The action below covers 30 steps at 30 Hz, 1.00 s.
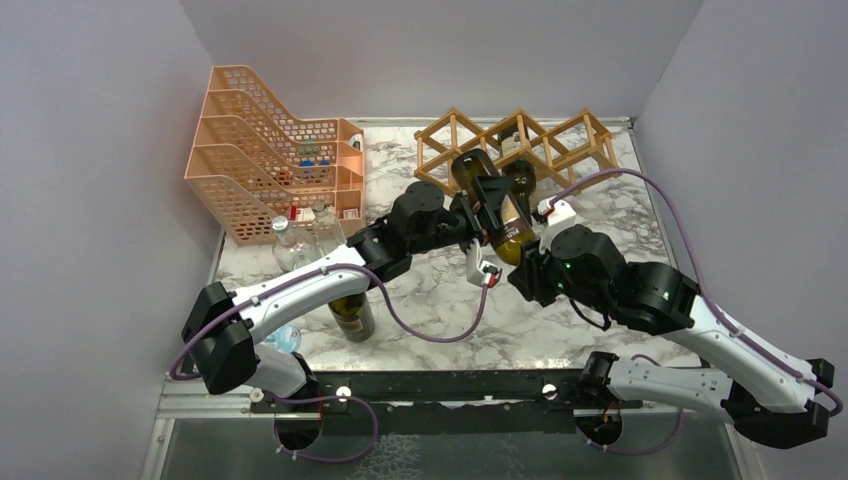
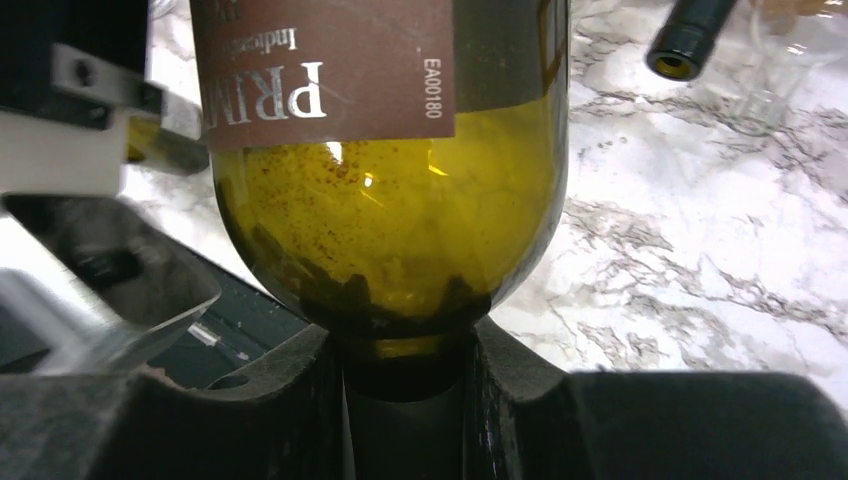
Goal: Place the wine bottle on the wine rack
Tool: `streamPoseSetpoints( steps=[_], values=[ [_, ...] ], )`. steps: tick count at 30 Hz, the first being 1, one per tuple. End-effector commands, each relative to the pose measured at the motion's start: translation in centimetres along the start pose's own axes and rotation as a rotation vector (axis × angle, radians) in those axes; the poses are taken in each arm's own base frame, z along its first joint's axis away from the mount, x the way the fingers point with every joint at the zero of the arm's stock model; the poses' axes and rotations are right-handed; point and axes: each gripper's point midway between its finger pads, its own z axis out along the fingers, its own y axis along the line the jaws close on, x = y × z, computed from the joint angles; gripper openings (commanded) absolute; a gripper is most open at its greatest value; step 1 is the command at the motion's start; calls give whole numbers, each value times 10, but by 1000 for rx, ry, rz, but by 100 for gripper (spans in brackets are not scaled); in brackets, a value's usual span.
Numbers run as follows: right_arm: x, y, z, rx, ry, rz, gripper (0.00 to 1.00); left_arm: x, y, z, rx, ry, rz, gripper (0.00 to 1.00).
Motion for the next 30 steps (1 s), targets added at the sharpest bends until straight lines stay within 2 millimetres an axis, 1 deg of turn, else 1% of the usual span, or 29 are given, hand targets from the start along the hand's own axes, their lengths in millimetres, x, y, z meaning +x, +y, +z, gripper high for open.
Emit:
streamPoseSetpoints(
  steps=[1, 3, 5, 8, 11, 13, 15, 17, 19, 22, 23, 27, 28, 30],
  values=[
    [-42, -17, -13, 93, -187, 97, 1, -1, 64, -20, -236, 9, -8, 99],
    [-51, -26, -19, 137, -236, 116, 1, 1, 63, -21, -231, 23, -13, 99],
    [-56, -36, -23, 185, -268, 132, 1, 3, 64, -23, -234, 34, -23, 99],
    [-57, -54, -29, 274, -298, 156, 1, 2, 69, -29, -246, 32, -57, 99],
    [-56, -63, -32, 319, -312, 184, 1, 1, 76, -35, -269, 22, -121, 99],
    [-53, -63, -31, 318, -312, 190, 1, 3, 85, -40, -304, 19, -213, 99],
    [-50, -61, -28, 310, -305, 191, 1, 8, 98, -45, -348, 21, -336, 99],
    [-46, -62, -25, 314, -293, 195, 1, 16, 114, -53, -412, 37, -451, 99],
    [-42, -62, -22, 318, -281, 202, 1, 25, 125, -59, -473, 67, -523, 99],
    [-37, -60, -18, 304, -275, 208, 1, 36, 134, -69, -560, 102, -637, 98],
    [-35, -58, -16, 297, -270, 205, 1, 40, 137, -73, -596, 111, -704, 98],
    [-26, -48, -3, 242, -242, 183, 1, 70, 150, -100, -807, 199, -1090, 99],
    [-24, -44, 1, 226, -230, 176, 1, 74, 149, -105, -848, 212, -1168, 99],
    [-19, -35, 10, 183, -208, 159, 1, 75, 142, -111, -877, 216, -1259, 99]
  ],
)
